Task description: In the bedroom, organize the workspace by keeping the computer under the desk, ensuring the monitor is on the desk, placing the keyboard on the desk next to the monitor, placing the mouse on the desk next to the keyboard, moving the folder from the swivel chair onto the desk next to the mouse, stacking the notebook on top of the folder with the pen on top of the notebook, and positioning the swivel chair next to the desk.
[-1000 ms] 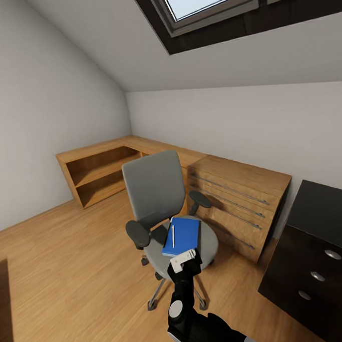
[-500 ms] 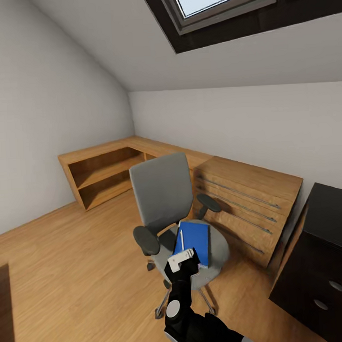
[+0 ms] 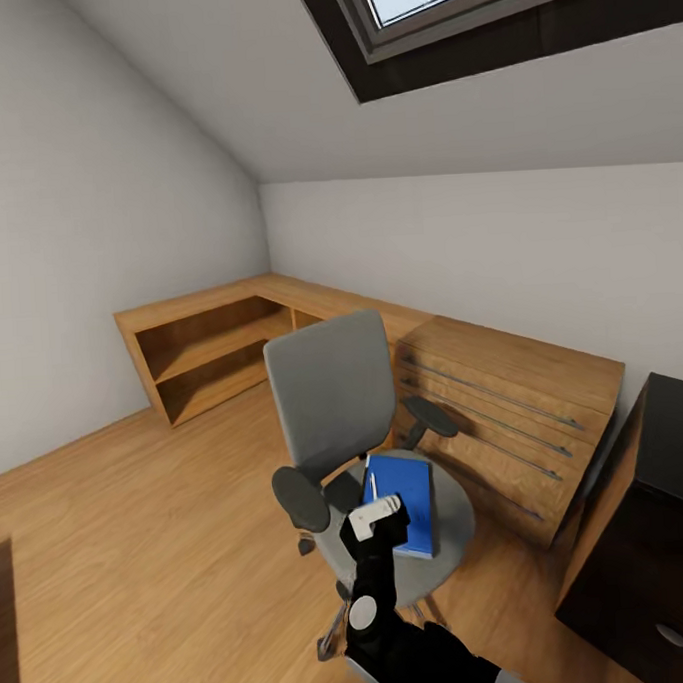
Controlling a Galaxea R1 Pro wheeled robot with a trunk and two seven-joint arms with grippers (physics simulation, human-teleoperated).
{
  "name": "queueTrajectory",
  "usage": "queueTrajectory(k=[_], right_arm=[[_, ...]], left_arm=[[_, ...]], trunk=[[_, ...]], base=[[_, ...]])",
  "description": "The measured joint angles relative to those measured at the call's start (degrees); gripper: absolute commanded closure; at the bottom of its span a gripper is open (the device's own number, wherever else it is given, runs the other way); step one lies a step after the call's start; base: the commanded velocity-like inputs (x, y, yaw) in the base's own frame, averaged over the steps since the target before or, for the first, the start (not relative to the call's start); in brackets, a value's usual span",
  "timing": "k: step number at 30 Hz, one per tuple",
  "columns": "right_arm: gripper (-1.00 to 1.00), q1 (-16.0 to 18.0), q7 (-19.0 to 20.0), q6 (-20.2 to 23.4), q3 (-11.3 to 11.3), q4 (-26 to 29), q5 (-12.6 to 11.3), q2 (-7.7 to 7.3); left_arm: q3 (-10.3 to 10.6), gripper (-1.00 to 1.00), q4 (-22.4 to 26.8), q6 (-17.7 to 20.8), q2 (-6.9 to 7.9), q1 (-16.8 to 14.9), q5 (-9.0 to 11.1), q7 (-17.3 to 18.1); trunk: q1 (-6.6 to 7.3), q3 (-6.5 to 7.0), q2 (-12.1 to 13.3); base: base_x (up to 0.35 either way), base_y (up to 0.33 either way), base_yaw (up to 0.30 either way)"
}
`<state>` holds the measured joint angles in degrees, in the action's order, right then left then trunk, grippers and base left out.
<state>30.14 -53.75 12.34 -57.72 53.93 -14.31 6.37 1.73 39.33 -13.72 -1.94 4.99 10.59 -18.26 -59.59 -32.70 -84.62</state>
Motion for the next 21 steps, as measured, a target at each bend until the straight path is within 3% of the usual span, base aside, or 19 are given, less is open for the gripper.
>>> queueTrajectory(k=[2, 6, 7, 9, 14, 19, 21], right_arm=[[-1.0, 0.0, 0.4, -0.3, 0.7, 0.1, 0.0, -0.87], [-1.0, 0.1, 1.2, -0.7, 4.4, 0.4, 0.0, -2.77], [-1.0, 0.1, 2.1, -0.7, 6.5, 0.5, 0.0, -3.26], [-1.0, 0.1, 3.5, -0.7, 8.5, 0.5, 0.1, -3.62], [-1.0, 0.2, 9.3, -0.7, 14.3, 0.6, 0.3, -5.02], [-1.0, 0.3, 14.7, -0.5, 18.3, 0.6, 0.2, -5.62], [-1.0, 0.5, 20.8, -0.1, 22.4, 0.2, 0.2, -5.82]], left_arm=[[-0.2, -1.0, 0.8, 0.0, 0.16, 0.0, 0.0, -0.1], [-0.5, -1.0, 2.5, 0.1, 1.04, 0.0, 0.1, -0.3], [-0.5, -1.0, 2.9, 0.1, 1.5, 0.0, 0.1, -0.3], [-0.7, -1.0, 3.1, 0.1, 1.85, 0.0, 0.2, -0.3], [-2.8, -1.0, 3.4, 0.2, 2.38, 0.0, 0.1, -0.2], [-4.6, -1.0, 3.6, 0.4, 2.55, 0.0, 0.1, -0.1], [-5.2, -1.0, 3.7, 0.4, 2.96, 0.0, 0.1, -0.1]], trunk=[[0.0, 0.0, 0.0], [0.0, 0.0, 0.0], [0.0, 0.0, 0.0], [0.0, 0.0, 0.0], [0.0, 0.0, 0.0], [0.0, 0.0, 0.0], [0.0, 0.0, 0.0]], base=[[0.007, 0.002, 0.0], [0.003, 0.001, 0.0], [0.002, 0.0, 0.0], [0.001, 0.0, 0.0], [0.0, 0.0, 0.0], [0.0, 0.0, 0.0], [0.0, 0.0, 0.0]])
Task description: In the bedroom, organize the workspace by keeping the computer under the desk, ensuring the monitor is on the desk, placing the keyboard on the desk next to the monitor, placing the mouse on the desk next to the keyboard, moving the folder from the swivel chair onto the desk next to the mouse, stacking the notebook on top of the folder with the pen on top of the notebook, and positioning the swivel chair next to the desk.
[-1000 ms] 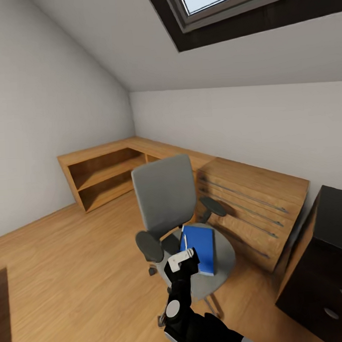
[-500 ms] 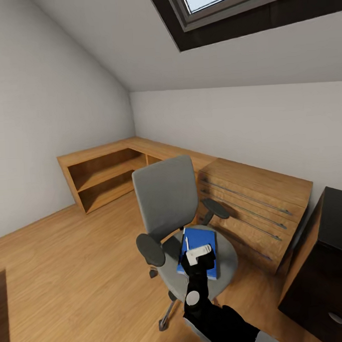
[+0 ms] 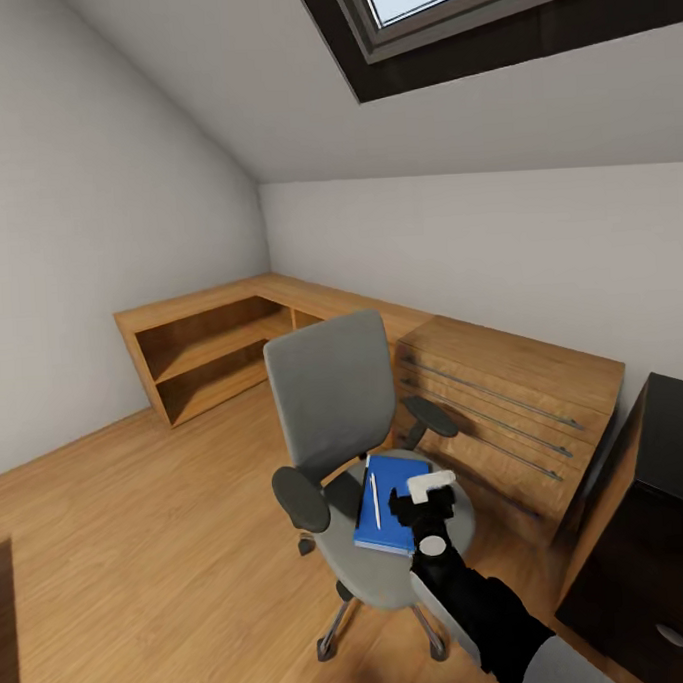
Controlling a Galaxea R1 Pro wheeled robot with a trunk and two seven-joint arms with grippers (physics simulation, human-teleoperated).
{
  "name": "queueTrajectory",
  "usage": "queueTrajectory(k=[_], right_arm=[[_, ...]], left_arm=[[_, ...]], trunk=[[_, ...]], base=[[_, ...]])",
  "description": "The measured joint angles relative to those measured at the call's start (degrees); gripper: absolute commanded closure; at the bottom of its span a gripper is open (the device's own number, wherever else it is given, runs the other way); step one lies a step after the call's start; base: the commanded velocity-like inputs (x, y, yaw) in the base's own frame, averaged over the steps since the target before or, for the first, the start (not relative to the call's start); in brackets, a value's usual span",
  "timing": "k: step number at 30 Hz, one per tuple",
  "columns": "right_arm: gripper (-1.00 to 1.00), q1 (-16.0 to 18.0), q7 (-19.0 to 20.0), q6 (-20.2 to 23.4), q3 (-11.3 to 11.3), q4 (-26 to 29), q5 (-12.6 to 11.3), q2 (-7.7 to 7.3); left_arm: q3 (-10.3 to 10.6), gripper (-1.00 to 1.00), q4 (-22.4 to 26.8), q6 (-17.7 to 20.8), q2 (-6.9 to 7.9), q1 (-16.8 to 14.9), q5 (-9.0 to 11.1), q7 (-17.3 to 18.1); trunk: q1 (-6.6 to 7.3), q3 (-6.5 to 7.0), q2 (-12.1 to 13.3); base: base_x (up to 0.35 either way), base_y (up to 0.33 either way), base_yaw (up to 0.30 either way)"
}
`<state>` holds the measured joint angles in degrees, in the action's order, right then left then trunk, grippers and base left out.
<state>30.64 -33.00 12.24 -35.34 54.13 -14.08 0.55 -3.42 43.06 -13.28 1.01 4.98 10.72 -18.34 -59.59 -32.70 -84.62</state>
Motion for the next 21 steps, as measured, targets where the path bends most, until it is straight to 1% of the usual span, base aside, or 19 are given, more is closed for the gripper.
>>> queueTrajectory(k=[1, 2, 4, 6, 7, 8, 9, 10, 12, 13, 14, 16, 17, 21], right_arm=[[-1.0, 0.1, 1.8, 0.2, 1.2, -0.2, 0.0, -0.05], [-1.0, 0.9, 7.2, 1.2, 4.8, -1.7, 0.1, -0.16], [-1.0, 2.4, 11.1, 2.2, 7.4, -3.9, 0.1, -0.16], [-1.0, 4.4, 14.7, 3.1, 9.7, -7.4, 0.2, -0.13], [-1.0, 10.7, 22.2, 4.1, 13.6, -18.4, 0.1, 0.07], [-1.0, 12.9, 23.6, 4.2, 14.2, -22.3, 0.0, 0.15], [-1.0, 14.2, 24.6, 4.2, 14.5, -24.5, 0.0, 0.24], [-1.0, 16.1, 26.1, 4.2, 15.0, -27.9, -0.1, 0.48], [-1.0, 17.3, 27.1, 4.0, 15.3, -30.2, -0.1, 0.84], [-1.0, 18.6, 28.0, 2.3, 15.7, -32.6, -0.2, 1.44], [-1.0, 18.9, 28.2, 1.0, 15.8, -33.4, -0.2, 1.94], [-1.0, 19.0, 28.2, -0.1, 15.8, -33.8, -0.2, 2.64], [-1.0, 19.1, 28.3, -0.6, 15.8, -33.9, -0.1, 3.22], [-1.0, 19.2, 28.3, -1.4, 15.9, -34.2, -0.2, 4.15]], left_arm=[[-0.1, -1.0, 0.0, 0.0, 0.11, 0.0, 0.0, 0.0], [-0.3, -1.0, 0.3, 0.1, 0.47, 0.0, 0.2, 0.0], [-0.3, -1.0, 0.6, 0.2, 0.74, 0.0, 0.7, 0.1], [-0.4, -1.0, 1.0, 0.4, 1.02, 0.0, 1.7, 0.1], [-0.5, -1.0, 1.4, 2.7, 2.07, 0.0, 5.6, 0.2], [-0.5, -1.0, 1.5, 3.6, 2.37, 0.0, 6.6, 0.2], [-0.5, -1.0, 1.5, 4.5, 2.63, -0.1, 7.5, 0.2], [-0.5, -1.0, 1.6, 6.7, 3.21, -0.1, 9.1, 0.3], [-0.5, -1.0, 1.8, 8.9, 3.74, -0.1, 10.4, 0.3], [-0.5, -1.0, 2.6, 11.6, 4.49, -0.1, 12.0, 0.5], [-0.5, -1.0, 3.2, 12.3, 4.71, -0.1, 12.4, 0.5], [-0.5, -1.0, 3.7, 12.6, 4.81, -0.1, 12.6, 0.5], [-0.5, -1.0, 4.0, 12.8, 4.85, -0.1, 12.8, 0.6], [-0.3, -1.0, 4.5, 13.1, 4.86, -0.1, 13.0, 0.6]], trunk=[[0.0, 0.0, 0.0], [0.0, 0.0, 0.0], [0.0, 0.0, 0.0], [0.0, 0.0, 0.0], [-0.01, 0.0, 0.0], [0.0, 0.0, 0.0], [0.0, 0.0, 0.0], [0.0, 0.0, 0.0], [0.0, 0.0, 0.0], [0.0, 0.0, 0.0], [0.0, 0.0, 0.0], [0.0, 0.0, 0.0], [0.0, 0.0, 0.0], [0.0, 0.0, 0.0]], base=[[0.0, 0.0, 0.0], [0.0, 0.0, 0.0], [0.0, 0.0, 0.0], [0.0, 0.0, 0.0], [0.0, 0.0, 0.0], [0.0, 0.0, 0.0], [0.0, 0.0, 0.0], [0.0, 0.0, 0.0], [0.0, 0.0, 0.0], [0.0, 0.0, 0.0], [0.0, 0.0, 0.0], [0.0, 0.0, 0.0], [0.0, 0.0, 0.0], [0.0, 0.0, 0.033]])
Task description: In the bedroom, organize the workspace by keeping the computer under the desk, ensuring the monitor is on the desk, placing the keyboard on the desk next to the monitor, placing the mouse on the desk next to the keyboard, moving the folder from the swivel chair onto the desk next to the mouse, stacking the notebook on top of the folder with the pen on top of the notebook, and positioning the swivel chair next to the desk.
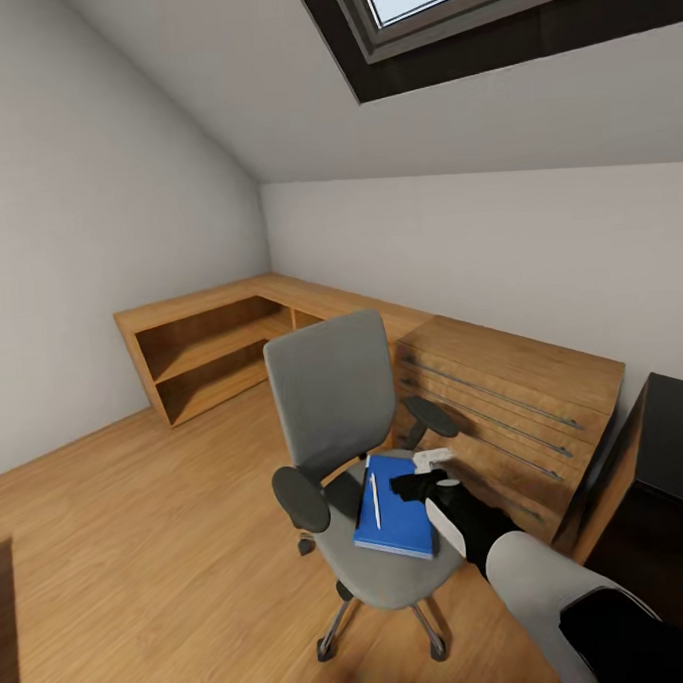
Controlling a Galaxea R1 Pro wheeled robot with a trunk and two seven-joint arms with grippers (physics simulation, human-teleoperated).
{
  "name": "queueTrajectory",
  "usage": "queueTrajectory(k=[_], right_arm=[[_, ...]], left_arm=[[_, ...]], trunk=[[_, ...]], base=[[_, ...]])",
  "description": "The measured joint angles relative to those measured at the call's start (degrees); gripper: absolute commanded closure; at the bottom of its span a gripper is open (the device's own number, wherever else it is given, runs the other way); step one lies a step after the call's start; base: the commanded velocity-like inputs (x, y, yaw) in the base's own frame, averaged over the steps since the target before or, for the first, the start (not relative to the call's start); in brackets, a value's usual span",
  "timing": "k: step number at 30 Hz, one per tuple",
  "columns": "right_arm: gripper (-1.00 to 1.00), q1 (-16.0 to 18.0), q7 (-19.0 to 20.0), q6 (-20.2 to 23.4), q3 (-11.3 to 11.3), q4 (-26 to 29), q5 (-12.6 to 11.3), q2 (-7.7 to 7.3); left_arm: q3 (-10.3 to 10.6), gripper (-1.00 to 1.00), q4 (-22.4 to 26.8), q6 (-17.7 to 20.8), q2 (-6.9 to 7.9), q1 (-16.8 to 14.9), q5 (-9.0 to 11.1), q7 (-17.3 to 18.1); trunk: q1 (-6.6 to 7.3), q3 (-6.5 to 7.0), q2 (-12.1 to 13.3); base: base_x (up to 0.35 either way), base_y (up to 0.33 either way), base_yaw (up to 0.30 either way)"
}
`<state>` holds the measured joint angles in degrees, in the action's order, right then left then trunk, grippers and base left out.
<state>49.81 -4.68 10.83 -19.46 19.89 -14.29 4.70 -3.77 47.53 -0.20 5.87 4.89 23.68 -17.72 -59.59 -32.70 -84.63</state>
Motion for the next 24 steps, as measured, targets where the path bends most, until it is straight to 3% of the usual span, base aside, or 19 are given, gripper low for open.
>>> queueTrajectory(k=[2, 11, 24], right_arm=[[-1.0, 0.0, -0.7, -0.4, 0.0, -0.3, 0.0, 0.79], [-1.0, 0.0, -1.2, -0.6, 0.0, -0.4, 0.0, 1.0], [-1.0, 0.0, -1.5, -0.6, -0.1, -1.1, 0.4, 0.91]], left_arm=[[0.2, -1.0, 0.1, 0.1, -0.07, 0.0, 0.0, 0.0], [0.4, -1.0, 0.1, 0.0, -0.25, 0.0, -0.2, 0.0], [0.4, -1.0, -0.2, -0.4, -0.34, 0.0, -0.5, 0.0]], trunk=[[0.0, -0.01, 0.0], [0.03, -0.22, 0.0], [0.03, -0.28, 0.0]], base=[[0.012, 0.0, 0.211], [0.199, 0.0, 0.21], [0.15, 0.0, 0.02]])
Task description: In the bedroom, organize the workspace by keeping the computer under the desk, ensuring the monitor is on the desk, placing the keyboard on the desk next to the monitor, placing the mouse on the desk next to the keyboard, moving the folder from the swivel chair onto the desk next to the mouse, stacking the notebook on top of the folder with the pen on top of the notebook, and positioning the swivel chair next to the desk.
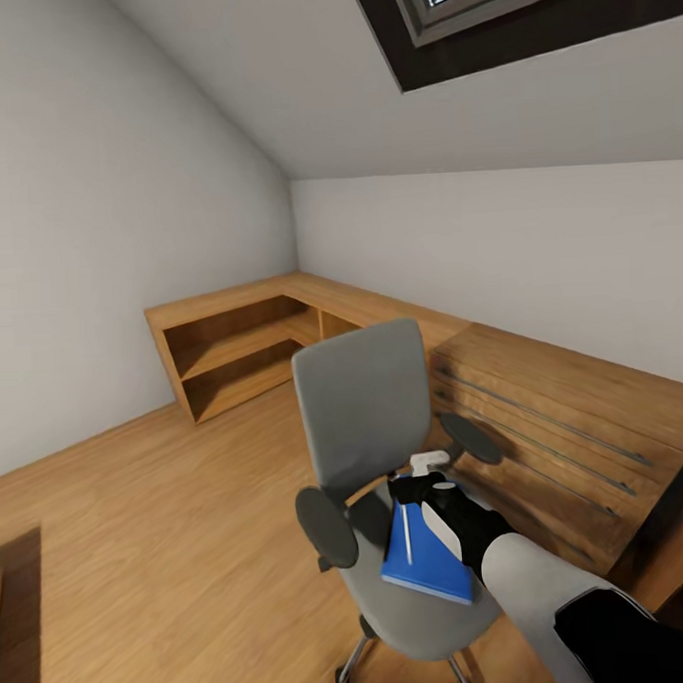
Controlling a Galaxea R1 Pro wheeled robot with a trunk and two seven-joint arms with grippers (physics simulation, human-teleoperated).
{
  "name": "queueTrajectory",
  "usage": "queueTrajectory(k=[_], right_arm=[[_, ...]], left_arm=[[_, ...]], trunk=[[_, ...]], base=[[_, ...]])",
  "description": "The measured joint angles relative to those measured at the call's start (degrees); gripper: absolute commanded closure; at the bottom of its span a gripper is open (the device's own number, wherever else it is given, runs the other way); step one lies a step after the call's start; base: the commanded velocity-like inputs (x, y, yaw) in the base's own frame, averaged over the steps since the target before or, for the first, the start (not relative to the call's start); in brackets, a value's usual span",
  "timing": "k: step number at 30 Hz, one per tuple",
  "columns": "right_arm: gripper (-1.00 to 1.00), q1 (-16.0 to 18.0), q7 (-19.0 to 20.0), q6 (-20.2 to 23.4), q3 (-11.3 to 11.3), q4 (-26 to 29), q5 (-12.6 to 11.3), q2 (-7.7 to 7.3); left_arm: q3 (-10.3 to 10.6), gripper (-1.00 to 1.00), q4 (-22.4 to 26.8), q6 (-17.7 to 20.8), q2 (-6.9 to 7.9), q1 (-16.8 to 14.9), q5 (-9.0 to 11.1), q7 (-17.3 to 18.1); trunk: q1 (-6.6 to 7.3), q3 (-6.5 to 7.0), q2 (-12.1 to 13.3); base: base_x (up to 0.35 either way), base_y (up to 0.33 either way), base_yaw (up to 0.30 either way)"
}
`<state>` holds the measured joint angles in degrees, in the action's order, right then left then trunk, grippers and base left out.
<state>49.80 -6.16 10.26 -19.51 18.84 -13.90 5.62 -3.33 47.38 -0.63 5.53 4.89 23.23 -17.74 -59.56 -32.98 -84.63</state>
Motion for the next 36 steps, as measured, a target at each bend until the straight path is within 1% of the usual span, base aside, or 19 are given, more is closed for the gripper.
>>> queueTrajectory(k=[4, 10, 13, 15, 27, 29, 36], right_arm=[[-1.0, 0.0, 0.0, 0.0, 0.0, -0.1, 0.0, 0.02], [-1.0, 0.0, 0.1, 0.1, 0.0, -0.2, 0.0, 0.03], [-1.0, 0.0, 0.1, 0.2, -0.1, -0.2, 0.0, 0.03], [-1.0, 0.0, 0.1, 0.3, -0.1, -0.5, 0.0, 0.03], [-1.0, 0.0, 0.1, 0.3, -0.2, -1.3, 0.0, 0.11], [-1.0, 0.0, 0.0, 0.3, -0.2, -1.3, 0.0, 0.12], [-1.0, 0.0, 0.0, 0.4, -0.2, -1.4, 0.0, 0.12]], left_arm=[[0.0, -1.0, 0.0, 0.0, 0.04, 0.0, 0.0, 0.0], [0.0, -1.0, 0.2, 0.0, 0.06, 0.0, 0.0, 0.0], [-0.3, -1.0, 3.5, -1.0, 0.06, 0.0, 0.2, -0.1], [-0.4, -1.0, 5.8, -1.5, 0.09, 0.0, 0.3, -0.1], [-0.6, -1.0, 14.1, -1.9, 0.16, 0.2, 0.5, -0.1], [-0.6, -1.0, 15.2, -1.8, 0.21, 0.3, 0.5, -0.1], [-0.6, -1.0, 15.6, -1.8, 0.16, 0.3, 0.5, -0.2]], trunk=[[0.0, 0.0, 0.0], [-0.02, 0.0, 0.0], [-0.02, 0.0, 0.0], [-0.46, -0.35, -0.8], [-3.09, -2.51, -5.6], [-3.53, -2.87, -6.4], [-5.07, -4.13, -9.2]], base=[[0.216, 0.0, 0.001], [0.065, 0.0, 0.0], [0.015, 0.0, 0.0], [0.007, 0.0, 0.0], [0.002, 0.0, 0.0], [0.0, 0.0, 0.0], [0.0, 0.0, 0.0]])
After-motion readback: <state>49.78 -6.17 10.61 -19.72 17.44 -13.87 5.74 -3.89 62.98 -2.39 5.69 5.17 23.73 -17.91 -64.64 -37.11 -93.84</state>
